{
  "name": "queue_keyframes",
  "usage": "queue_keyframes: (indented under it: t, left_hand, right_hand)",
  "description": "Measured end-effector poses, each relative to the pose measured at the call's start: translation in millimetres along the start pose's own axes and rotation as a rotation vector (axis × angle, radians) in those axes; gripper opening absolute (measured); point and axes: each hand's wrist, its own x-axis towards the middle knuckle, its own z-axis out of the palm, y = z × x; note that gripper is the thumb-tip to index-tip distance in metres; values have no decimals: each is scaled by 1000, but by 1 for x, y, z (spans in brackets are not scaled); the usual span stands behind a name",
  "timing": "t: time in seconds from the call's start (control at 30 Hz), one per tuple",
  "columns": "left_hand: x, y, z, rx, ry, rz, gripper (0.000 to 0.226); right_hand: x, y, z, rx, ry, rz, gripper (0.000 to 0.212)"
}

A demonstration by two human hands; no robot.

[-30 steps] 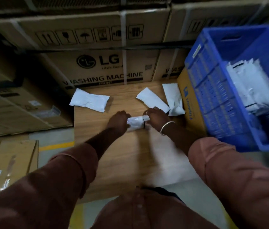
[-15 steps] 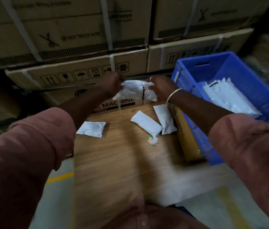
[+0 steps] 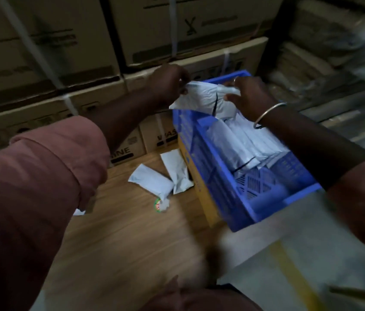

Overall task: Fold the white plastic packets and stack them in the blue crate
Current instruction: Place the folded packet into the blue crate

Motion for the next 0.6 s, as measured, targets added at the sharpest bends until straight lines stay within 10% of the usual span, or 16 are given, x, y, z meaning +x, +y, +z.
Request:
queue_keyframes:
  t: [0.6]
  left_hand:
    - [83,76,161,434,-655,343,49]
  right_hand:
    - [-48,113,86,104,-331,321,46]
